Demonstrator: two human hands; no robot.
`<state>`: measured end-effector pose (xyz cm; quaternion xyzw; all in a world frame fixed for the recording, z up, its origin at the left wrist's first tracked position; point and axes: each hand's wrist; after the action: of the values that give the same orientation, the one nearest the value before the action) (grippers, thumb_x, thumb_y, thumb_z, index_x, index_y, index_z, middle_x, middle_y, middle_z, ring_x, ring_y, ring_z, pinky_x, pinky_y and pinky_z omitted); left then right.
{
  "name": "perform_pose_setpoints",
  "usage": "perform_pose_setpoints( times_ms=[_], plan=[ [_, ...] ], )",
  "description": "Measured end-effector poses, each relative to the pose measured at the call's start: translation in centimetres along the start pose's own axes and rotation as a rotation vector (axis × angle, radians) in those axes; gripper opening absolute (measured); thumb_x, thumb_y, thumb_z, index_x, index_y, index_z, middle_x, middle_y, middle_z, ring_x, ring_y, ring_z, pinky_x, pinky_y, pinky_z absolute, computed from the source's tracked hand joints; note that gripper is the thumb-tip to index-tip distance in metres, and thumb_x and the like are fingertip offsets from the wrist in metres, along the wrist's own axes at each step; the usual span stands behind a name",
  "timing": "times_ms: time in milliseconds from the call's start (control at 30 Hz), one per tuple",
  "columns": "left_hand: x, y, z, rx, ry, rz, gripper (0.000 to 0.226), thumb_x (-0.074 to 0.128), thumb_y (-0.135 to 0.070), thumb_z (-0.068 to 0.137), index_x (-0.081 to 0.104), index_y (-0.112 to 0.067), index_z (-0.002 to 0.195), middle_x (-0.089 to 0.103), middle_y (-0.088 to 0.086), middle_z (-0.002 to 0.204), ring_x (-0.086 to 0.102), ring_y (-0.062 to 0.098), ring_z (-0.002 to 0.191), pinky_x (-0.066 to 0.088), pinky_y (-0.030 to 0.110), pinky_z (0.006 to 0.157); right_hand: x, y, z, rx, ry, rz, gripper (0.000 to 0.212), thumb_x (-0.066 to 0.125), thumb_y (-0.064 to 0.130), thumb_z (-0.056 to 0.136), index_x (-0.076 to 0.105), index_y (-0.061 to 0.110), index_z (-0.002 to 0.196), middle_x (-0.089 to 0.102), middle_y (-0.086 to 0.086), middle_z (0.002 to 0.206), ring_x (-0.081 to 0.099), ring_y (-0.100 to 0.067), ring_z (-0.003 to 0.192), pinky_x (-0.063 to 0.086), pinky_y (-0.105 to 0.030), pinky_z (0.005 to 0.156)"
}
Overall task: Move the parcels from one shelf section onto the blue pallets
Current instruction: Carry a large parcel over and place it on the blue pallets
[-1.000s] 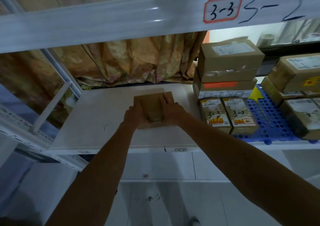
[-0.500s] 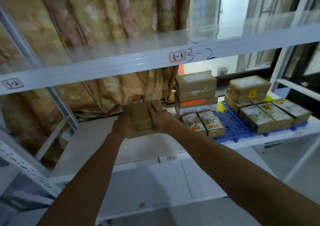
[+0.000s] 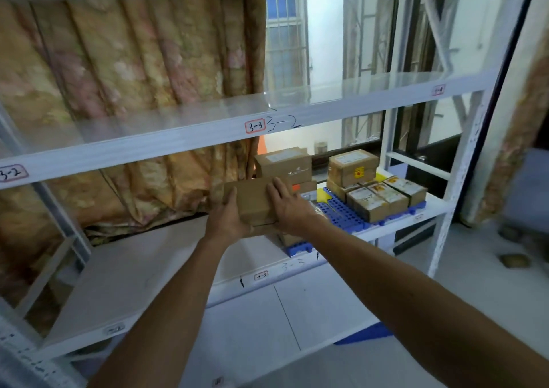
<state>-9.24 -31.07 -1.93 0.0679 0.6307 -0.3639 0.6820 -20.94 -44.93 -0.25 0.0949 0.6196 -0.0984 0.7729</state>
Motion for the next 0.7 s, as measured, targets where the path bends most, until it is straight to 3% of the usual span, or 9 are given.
perform_pose_setpoints(
  times_ms=[100, 233, 500, 700],
  plan=[
    [0.1, -2.2, 0.1, 0.031, -0.006, -0.018, 0.118, 0.082, -0.039, 0.073, 0.0, -0.026, 0.157, 0.03, 0.021, 0.152, 0.039, 0.039, 0.132, 0.043, 0.045, 0.102, -0.6, -2.5, -0.6, 0.037, -0.076, -0.026, 0.088, 0.059, 0.032, 0.095, 0.001, 0.009, 0.157, -0.003, -0.015, 0.164, 0.05, -0.044, 0.121, 0.045, -0.047, 0.093],
    [0.2, -5.0, 0.9, 0.084, -0.036, -0.008, 0.118, 0.083, -0.036, 0.071, 0.003, -0.025, 0.157, 0.031, 0.019, 0.148, 0.04, 0.037, 0.129, 0.041, 0.043, 0.103, -1.6, -5.0, -0.9, 0.061, -0.066, -0.025, 0.092, 0.063, 0.033, 0.092, 0.0, 0.012, 0.157, -0.003, -0.013, 0.164, 0.046, -0.046, 0.124, 0.043, -0.05, 0.098],
    [3.5, -8.7, 4.7, 0.094, 0.037, -0.02, 0.113, 0.081, -0.035, 0.072, 0.005, -0.037, 0.155, 0.013, 0.014, 0.161, 0.034, 0.038, 0.139, 0.043, 0.047, 0.106, 0.1, -11.6, 1.4, 0.047, 0.006, 0.018, 0.098, 0.067, 0.034, 0.09, -0.002, 0.013, 0.157, -0.005, -0.011, 0.164, 0.038, -0.046, 0.133, 0.042, -0.052, 0.104],
    [6.8, -11.8, 8.7, 0.037, 0.088, 0.066, 0.105, 0.076, -0.034, 0.08, 0.006, -0.03, 0.158, 0.025, 0.021, 0.154, 0.036, 0.04, 0.135, 0.039, 0.045, 0.108, 2.6, -18.3, 5.1, -0.043, 0.072, 0.032, 0.1, 0.067, 0.037, 0.088, -0.002, 0.016, 0.157, -0.004, -0.01, 0.164, 0.045, -0.041, 0.127, 0.043, -0.049, 0.103]
  ],
)
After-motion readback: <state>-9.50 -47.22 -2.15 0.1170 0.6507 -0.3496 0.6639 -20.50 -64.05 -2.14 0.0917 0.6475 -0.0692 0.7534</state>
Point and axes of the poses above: each hand's wrist, its own z-axis towards the middle knuckle, its own x-axis out of the palm, y = z × x
